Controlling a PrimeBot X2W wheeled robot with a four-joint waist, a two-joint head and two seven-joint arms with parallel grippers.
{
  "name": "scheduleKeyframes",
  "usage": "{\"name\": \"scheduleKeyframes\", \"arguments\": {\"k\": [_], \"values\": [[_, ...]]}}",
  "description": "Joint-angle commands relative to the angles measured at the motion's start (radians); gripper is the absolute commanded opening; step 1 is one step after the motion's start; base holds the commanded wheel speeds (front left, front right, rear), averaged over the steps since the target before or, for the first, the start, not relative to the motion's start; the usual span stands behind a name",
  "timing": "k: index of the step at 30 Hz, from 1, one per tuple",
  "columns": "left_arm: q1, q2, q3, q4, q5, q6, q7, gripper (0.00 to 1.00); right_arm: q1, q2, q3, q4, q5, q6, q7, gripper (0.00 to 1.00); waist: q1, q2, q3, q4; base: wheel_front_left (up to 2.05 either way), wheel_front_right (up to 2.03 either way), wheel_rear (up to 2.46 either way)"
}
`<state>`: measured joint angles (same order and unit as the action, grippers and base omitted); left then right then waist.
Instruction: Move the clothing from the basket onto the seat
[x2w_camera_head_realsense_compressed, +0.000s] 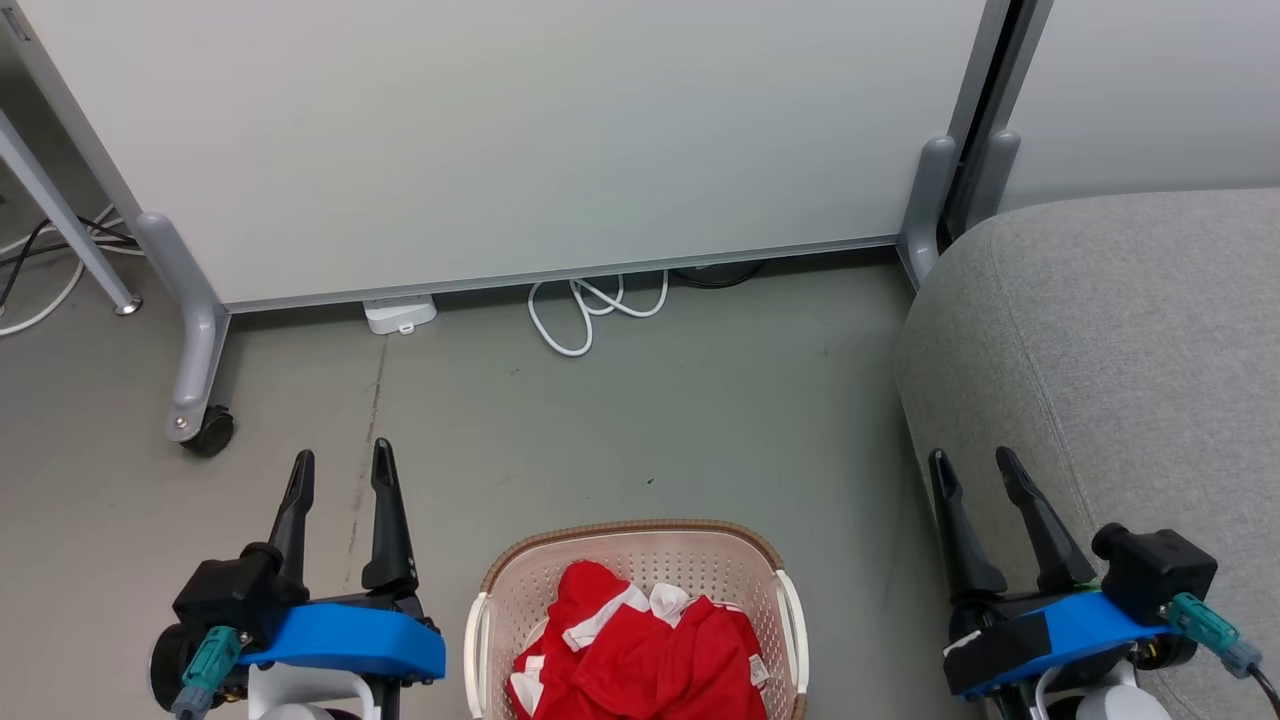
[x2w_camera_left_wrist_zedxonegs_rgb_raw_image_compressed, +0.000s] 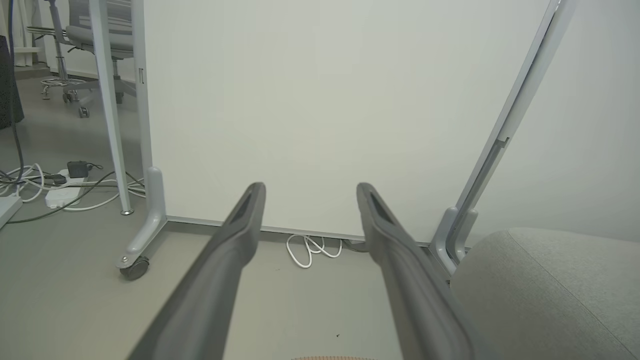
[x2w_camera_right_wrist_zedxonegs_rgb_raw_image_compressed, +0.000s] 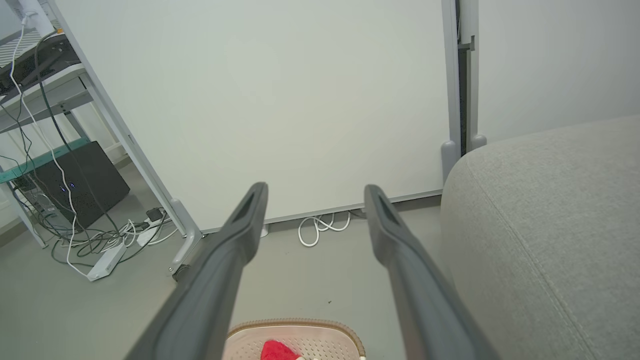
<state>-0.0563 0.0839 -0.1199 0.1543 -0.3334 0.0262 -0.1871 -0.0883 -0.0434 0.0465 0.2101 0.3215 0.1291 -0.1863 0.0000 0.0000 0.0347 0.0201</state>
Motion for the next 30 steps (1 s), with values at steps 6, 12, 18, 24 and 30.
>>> {"name": "scheduleKeyframes", "arguments": {"k": [6, 12, 18, 24, 30], "values": [[-0.01, 0.01, -0.013, -0.013, 0.073, 0.008, -0.019, 1.0, -0.019, -0.008, 0.01, 0.005, -0.076, 0.002, -0.02, 1.0, 0.0, 0.0, -0.001, 0.001, 0.0, 0.0, 0.0], [-0.007, 0.012, -0.02, -0.009, 0.119, 0.0, -0.032, 1.0, -0.019, -0.008, 0.017, 0.013, -0.126, 0.002, -0.033, 1.0, 0.0, 0.0, -0.005, 0.003, 0.0, 0.0, 0.0], [-0.003, 0.01, -0.027, -0.011, 0.164, -0.011, -0.045, 1.0, -0.02, -0.009, 0.024, 0.019, -0.173, 0.002, -0.045, 1.0, 0.0, 0.0, -0.004, 0.005, 0.0, 0.0, 0.0], [0.0, 0.005, -0.026, -0.007, 0.203, -0.028, -0.056, 1.0, -0.021, -0.009, 0.032, 0.024, -0.217, 0.002, -0.056, 1.0, 0.0, 0.0, -0.002, 0.008, 0.0, 0.0, 0.0], [0.003, -0.001, -0.023, 0.0, 0.233, -0.045, -0.065, 1.0, -0.02, -0.009, 0.037, 0.026, -0.254, 0.002, -0.066, 1.0, 0.0, 0.0, 0.0, 0.01, 0.0, 0.0, 0.0]]}}
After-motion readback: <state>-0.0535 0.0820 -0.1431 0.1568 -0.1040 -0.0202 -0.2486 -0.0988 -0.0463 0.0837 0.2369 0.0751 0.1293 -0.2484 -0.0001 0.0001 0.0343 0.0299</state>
